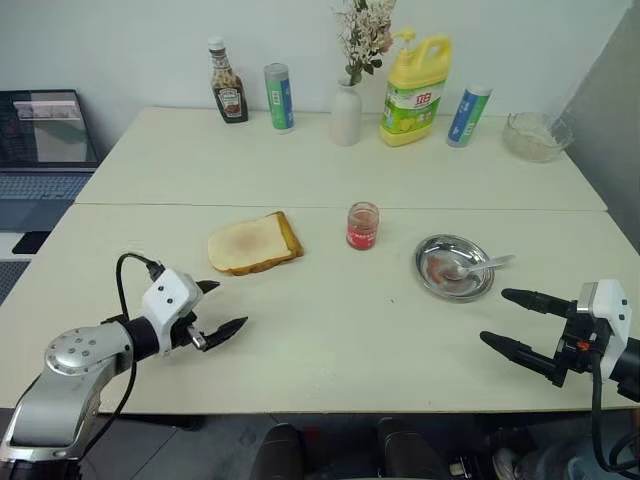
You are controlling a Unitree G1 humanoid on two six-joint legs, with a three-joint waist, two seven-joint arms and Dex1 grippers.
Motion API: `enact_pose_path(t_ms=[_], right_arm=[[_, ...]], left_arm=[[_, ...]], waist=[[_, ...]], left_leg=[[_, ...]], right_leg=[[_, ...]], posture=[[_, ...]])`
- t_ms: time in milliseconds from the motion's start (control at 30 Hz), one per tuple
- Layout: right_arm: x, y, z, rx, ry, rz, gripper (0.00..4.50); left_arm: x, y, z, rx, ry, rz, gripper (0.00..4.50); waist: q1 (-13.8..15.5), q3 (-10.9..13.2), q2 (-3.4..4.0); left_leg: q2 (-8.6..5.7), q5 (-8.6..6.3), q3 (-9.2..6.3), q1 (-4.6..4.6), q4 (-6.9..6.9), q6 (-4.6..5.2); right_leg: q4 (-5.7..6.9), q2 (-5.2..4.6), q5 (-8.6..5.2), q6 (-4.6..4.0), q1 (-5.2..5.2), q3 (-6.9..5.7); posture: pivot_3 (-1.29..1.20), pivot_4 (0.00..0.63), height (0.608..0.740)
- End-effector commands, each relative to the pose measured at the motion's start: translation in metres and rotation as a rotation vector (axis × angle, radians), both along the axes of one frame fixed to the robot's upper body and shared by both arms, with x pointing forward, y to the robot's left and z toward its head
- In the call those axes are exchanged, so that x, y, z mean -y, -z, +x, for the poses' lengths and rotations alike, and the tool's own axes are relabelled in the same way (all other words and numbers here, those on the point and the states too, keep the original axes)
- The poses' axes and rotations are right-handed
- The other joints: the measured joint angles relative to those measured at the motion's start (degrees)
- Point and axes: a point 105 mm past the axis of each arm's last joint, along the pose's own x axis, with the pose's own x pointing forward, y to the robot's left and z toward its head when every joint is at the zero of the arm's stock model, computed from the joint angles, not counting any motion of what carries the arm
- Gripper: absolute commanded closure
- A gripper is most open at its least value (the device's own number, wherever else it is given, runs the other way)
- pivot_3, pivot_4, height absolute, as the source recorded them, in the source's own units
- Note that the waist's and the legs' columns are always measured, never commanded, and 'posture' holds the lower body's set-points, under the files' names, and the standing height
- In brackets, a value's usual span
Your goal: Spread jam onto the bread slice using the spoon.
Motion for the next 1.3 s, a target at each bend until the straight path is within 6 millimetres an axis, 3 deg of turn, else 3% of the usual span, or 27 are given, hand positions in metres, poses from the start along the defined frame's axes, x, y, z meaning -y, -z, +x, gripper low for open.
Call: enact_pose_path(t_ms=[33, 267, 467, 933, 1200, 1300], right_arm=[[-0.002, -0.007, 0.0, 0.047, -0.004, -0.015, 0.05], [-0.003, -0.004, 0.001, 0.048, -0.003, -0.016, 0.05], [-0.005, -0.002, 0.002, 0.045, -0.011, -0.017, 0.05], [-0.005, 0.001, 0.004, 0.046, -0.015, -0.021, 0.05], [-0.018, -0.013, 0.011, 0.102, -0.043, 0.018, 0.05], [-0.036, -0.035, 0.021, 0.169, -0.097, 0.044, 0.05]], left_arm=[[0.004, -0.005, 0.001, 0.019, 0.024, -0.007, 0.0], [0.006, -0.005, 0.003, 0.034, 0.009, -0.006, 0.0], [0.018, -0.017, -0.001, 0.104, 0.087, -0.07, 0.0], [0.014, -0.016, 0.001, 0.16, 0.1, -0.028, 0.0], [-0.006, -0.035, 0.012, 0.276, -0.067, -0.12, 0.0], [-0.034, -0.043, 0.025, 0.28, -0.277, -0.255, 0.0]], waist=[[0.0, 0.0, 0.0], [0.0, 0.0, 0.0], [0.01, 0.0, 0.0], [0.01, 0.0, 0.0], [-0.07, 0.0, 0.0], [-0.14, 0.01, 0.01]], left_leg=[[0.0, 0.0, 0.0, 0.0, 0.0, 0.0], [0.0, 0.0, 0.0, 0.0, 0.0, 0.0], [-0.01, 0.0, 0.0, -0.01, 0.01, 0.0], [-0.01, 0.0, 0.0, 0.0, 0.01, 0.0], [0.0, 0.0, 0.0, 0.01, 0.04, 0.0], [0.0, 0.0, 0.01, 0.03, 0.04, 0.0]], right_leg=[[0.0, 0.0, 0.0, 0.0, 0.0, 0.0], [0.0, 0.0, 0.0, 0.0, 0.0, 0.0], [0.0, 0.0, 0.0, 0.0, 0.0, 0.0], [0.01, 0.01, 0.01, 0.02, 0.01, 0.0], [0.04, 0.02, 0.03, 0.05, 0.01, 0.01], [0.05, 0.02, 0.04, 0.07, 0.02, 0.01]], posture=[[0.0, 0.15, 0.74], [0.0, 0.15, 0.74], [0.0, 0.15, 0.74], [0.0, 0.15, 0.74], [0.0, 0.15, 0.74], [0.0, 0.15, 0.74]])
